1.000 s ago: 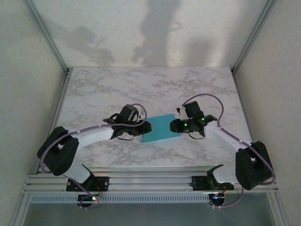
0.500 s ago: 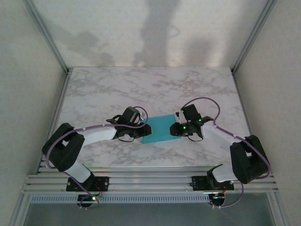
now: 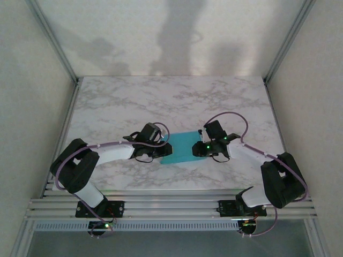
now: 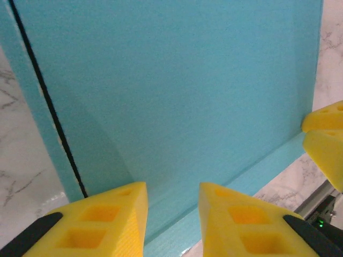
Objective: Fold the paper box
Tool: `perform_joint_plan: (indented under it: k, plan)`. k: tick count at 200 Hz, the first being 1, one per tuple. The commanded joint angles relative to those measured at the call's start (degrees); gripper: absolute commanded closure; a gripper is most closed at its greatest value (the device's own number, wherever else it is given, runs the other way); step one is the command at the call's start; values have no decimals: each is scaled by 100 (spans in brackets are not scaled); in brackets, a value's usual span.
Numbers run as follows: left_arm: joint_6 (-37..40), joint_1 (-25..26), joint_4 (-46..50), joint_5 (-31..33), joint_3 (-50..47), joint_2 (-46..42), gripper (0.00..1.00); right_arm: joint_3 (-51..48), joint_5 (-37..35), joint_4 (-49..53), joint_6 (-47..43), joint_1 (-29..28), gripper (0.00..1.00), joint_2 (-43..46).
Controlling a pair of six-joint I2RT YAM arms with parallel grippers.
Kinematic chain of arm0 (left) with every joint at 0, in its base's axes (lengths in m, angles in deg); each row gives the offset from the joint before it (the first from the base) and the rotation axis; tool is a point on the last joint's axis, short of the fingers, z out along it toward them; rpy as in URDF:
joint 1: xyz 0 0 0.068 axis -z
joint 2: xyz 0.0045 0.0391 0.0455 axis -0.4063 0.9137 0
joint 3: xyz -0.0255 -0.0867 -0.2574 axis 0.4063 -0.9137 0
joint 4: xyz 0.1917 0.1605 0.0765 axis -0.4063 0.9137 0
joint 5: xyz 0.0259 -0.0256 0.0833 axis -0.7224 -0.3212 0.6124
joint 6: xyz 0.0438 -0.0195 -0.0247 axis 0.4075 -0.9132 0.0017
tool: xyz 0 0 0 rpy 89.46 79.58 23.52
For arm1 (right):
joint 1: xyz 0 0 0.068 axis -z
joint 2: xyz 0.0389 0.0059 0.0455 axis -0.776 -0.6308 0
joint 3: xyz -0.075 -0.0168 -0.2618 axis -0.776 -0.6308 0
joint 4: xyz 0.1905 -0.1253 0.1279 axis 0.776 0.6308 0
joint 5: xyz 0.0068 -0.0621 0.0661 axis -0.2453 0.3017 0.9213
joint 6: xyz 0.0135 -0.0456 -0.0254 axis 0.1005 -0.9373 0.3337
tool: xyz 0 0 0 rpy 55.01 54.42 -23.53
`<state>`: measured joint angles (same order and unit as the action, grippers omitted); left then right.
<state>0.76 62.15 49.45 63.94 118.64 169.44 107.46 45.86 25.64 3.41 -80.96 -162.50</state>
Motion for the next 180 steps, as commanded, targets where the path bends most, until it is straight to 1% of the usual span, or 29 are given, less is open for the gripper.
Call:
perform_joint_plan:
  k: [1, 13, 32, 51, 67, 75, 89, 94, 102, 110, 130, 151, 180]
  plan:
    - [224, 28, 161, 401, 138, -238, 68, -19, -23, -121, 148, -46, 66, 397]
    - [294, 28, 196, 410, 192, -409, 67, 36, -55, -76, 148, -37, 65, 556]
    - [348, -19, 345, 457, 229, -594, 60, 103, -56, 35, 66, 57, 56, 688]
    - [401, -98, 490, 499, 213, -736, 54, 166, 35, 136, -56, 257, 53, 694]
    - [424, -216, 563, 517, 161, -826, 49, 180, 146, 180, -163, 391, 45, 682]
    - [432, -268, 566, 488, 126, -840, 47, 175, 244, 181, -221, 450, 38, 670]
    - [463, -319, 559, 449, 73, -840, 41, 156, 402, 168, -288, 526, 15, 637]
    - [467, -324, 559, 441, 48, -840, 39, 137, 485, 146, -312, 566, 9, 624]
    - [475, -328, 525, 407, 19, -831, 29, 95, 618, 87, -343, 627, 1, 615]
    - [476, -337, 466, 359, -11, -819, 19, 44, 775, 12, -375, 699, 1, 580]
    - [467, -354, 300, 229, -58, -749, 1, 13, 1112, -138, -479, 840, 1, 405]
    - [424, -361, 103, 80, -87, -633, 0, 59, 1412, -271, -602, 913, 1, 160]
    - [364, -359, -83, 15, -137, -471, 0, 144, 1394, -383, -693, 935, 1, -163]
